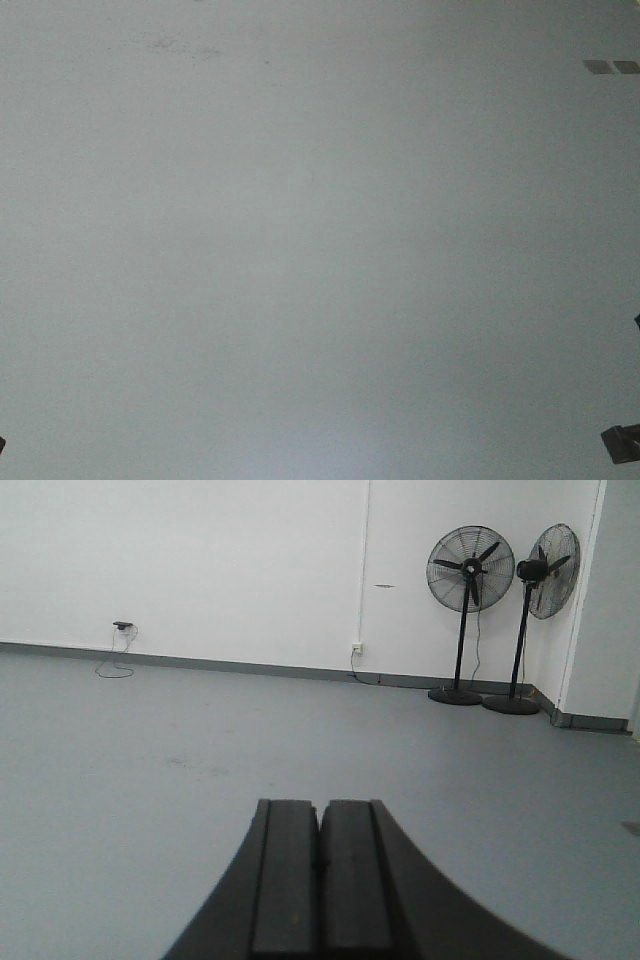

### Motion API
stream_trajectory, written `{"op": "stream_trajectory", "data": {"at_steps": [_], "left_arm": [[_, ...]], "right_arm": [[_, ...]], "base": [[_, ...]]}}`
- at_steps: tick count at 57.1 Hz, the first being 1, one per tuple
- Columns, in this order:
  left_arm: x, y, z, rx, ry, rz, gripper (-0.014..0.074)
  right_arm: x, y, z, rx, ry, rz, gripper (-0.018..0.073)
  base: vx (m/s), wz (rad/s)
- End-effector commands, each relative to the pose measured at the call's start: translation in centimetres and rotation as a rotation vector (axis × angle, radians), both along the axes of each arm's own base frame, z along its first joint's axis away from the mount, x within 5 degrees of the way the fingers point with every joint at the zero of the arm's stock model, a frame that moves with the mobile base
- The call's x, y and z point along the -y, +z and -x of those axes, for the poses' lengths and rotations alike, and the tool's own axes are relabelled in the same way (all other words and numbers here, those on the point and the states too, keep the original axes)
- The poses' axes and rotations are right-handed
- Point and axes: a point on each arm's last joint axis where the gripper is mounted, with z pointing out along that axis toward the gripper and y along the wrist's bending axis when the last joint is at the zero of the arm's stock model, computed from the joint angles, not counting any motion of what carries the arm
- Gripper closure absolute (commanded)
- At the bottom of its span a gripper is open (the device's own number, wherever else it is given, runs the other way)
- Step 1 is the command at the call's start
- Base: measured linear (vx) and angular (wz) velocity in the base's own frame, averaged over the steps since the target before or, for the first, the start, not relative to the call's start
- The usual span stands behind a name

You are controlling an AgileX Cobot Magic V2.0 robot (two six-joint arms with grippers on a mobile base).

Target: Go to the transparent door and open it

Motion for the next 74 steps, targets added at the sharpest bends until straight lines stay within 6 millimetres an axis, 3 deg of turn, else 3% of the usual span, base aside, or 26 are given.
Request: {"op": "stream_trajectory", "data": {"at_steps": [1, 74], "left_arm": [[-0.01, 0.33, 0.05, 0.080, -0.002, 0.023, 0.0603], [-0.01, 0.33, 0.05, 0.080, -0.002, 0.023, 0.0603]], "right_arm": [[0.06, 0.76, 0.16, 0.093, -0.005, -0.012, 0.0568], [0.06, 0.76, 0.16, 0.093, -0.005, -0.012, 0.0568]], "base": [[0.00, 0.00], [0.03, 0.02]]}}
